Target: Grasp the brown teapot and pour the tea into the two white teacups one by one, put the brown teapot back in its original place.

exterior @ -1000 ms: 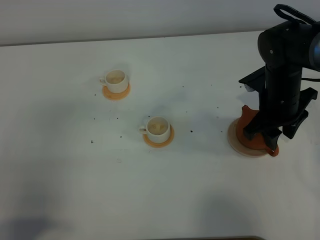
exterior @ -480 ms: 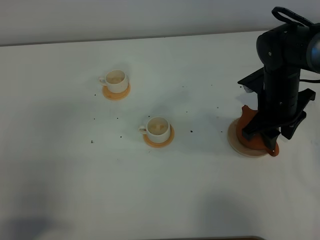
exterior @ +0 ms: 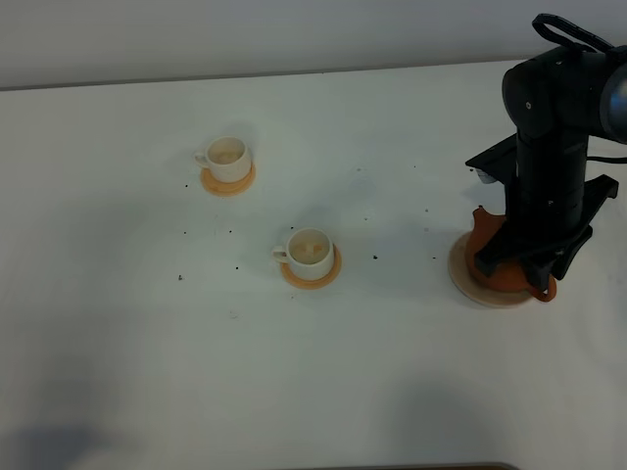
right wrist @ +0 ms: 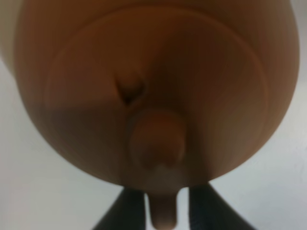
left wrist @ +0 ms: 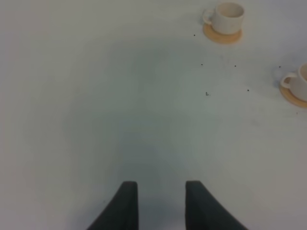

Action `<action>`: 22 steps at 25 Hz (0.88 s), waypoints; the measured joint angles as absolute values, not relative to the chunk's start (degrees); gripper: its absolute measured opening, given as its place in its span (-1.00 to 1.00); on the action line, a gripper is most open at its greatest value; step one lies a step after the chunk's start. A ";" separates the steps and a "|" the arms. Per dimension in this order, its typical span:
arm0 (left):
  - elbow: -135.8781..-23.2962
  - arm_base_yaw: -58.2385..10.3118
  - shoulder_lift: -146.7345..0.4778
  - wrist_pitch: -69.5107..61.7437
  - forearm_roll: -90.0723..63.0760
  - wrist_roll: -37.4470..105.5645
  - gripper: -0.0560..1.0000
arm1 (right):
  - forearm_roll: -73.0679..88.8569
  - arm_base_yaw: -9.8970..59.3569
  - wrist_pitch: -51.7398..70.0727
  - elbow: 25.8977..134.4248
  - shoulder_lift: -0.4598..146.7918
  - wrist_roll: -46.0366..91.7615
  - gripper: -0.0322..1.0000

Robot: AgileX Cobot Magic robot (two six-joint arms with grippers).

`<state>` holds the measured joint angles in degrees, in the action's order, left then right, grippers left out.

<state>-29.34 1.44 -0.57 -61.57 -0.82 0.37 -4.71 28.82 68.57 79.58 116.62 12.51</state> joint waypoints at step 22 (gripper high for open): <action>-29.34 1.44 -0.57 -61.57 -0.82 0.37 -0.43 | -4.86 28.82 69.32 79.58 116.22 13.17 -0.75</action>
<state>-29.34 1.44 -0.57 -61.57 -0.82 0.37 -4.86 28.82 69.32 79.58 116.22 13.17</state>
